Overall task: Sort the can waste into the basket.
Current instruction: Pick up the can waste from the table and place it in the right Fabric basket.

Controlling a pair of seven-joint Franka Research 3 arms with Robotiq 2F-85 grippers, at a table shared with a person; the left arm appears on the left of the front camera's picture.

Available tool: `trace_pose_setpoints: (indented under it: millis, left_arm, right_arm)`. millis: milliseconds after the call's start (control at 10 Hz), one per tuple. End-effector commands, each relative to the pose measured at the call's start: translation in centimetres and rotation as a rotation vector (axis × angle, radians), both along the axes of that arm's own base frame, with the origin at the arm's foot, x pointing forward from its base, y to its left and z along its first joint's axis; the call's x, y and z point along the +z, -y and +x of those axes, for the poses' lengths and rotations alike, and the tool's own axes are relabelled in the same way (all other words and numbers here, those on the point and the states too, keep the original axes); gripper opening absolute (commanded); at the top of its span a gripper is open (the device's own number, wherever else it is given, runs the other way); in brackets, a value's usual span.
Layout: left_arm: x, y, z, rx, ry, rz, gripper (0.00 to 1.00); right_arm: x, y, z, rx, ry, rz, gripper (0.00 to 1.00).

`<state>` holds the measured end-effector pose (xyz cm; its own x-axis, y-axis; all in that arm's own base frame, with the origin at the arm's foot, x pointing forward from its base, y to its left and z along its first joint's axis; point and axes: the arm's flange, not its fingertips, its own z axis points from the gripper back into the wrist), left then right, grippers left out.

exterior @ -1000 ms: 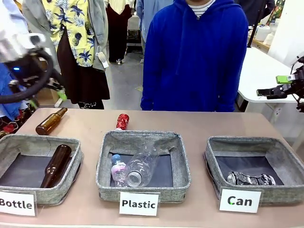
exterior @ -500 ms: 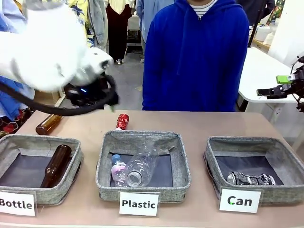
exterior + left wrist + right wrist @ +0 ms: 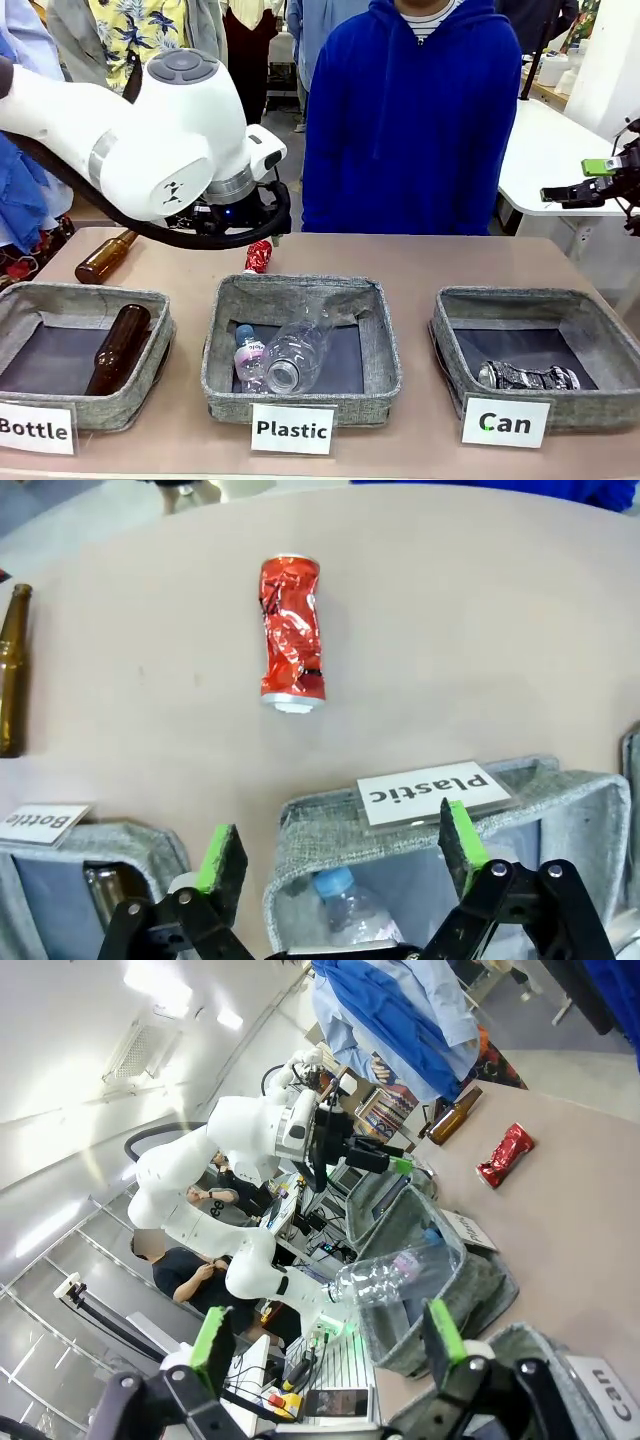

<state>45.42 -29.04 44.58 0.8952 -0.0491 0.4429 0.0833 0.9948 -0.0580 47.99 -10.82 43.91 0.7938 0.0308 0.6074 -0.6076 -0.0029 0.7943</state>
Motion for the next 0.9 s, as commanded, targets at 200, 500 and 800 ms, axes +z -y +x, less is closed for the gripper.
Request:
trace_pose_setpoints:
  millis: [200, 500, 800]
  left_arm:
    - [0.1, -0.3, -0.2, -0.009, -0.005, -0.002, 1.0]
    - [1.7, 5.2, 5.0, -0.328, -0.089, 0.028, 1.0]
    - [4.1, 3.4, 1.8, -0.607, -0.108, 0.093, 1.0]
  right_arm:
    - [0.1, 0.2, -0.1, 0.019, 0.016, -0.009, 1.0]
    - [0.1, 0.2, -0.1, 0.019, 0.016, -0.009, 1.0]
    - [0.1, 0.2, -0.1, 0.019, 0.016, -0.009, 1.0]
